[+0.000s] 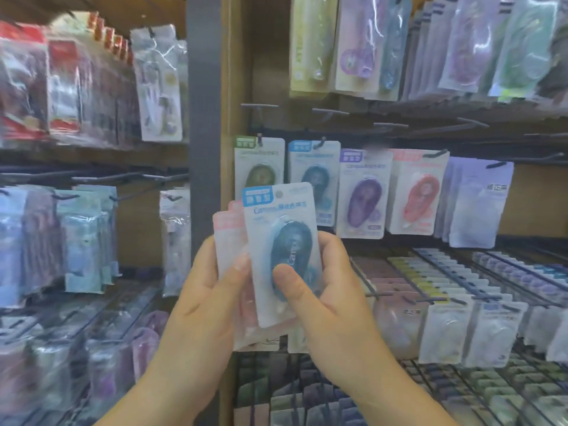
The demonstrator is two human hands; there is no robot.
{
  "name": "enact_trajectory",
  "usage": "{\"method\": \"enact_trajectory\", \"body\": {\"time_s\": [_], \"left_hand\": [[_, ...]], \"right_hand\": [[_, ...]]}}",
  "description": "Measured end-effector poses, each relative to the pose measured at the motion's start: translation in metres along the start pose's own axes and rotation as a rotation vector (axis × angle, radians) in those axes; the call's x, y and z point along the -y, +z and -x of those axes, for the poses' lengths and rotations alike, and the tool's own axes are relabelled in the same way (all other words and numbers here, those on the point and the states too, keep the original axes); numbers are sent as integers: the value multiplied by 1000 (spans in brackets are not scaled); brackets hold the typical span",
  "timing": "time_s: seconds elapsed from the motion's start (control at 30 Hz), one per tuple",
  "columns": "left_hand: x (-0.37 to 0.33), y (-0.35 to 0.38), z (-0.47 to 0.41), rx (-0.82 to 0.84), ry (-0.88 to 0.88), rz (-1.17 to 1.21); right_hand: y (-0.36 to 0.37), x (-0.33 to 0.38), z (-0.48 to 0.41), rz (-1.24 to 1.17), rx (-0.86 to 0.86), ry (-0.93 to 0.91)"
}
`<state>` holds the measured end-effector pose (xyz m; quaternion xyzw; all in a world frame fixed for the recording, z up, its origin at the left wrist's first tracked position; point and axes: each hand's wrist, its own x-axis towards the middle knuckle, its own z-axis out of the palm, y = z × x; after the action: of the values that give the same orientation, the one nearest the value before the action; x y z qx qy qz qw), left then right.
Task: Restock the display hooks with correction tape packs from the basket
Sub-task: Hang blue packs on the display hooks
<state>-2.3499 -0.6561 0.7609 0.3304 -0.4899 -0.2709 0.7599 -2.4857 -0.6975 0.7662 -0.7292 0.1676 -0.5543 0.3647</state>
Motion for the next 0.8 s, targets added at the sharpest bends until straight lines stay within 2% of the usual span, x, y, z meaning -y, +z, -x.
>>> {"method": "enact_trajectory", "body": {"time_s": [0.27, 0.4, 0.6, 0.8], "left_hand": [[3, -41, -10, 97, -27, 32], [5, -45, -13, 114, -16, 3], [-3, -52, -13, 77, -46, 71], [-7, -59, -23, 74, 29, 48]], "right_hand": [[33, -9, -8, -50, -203, -3], [43, -13, -12, -46, -227, 13], [14, -4, -36, -20, -350, 46], [-13, 8, -71, 10, -387, 51]]}}
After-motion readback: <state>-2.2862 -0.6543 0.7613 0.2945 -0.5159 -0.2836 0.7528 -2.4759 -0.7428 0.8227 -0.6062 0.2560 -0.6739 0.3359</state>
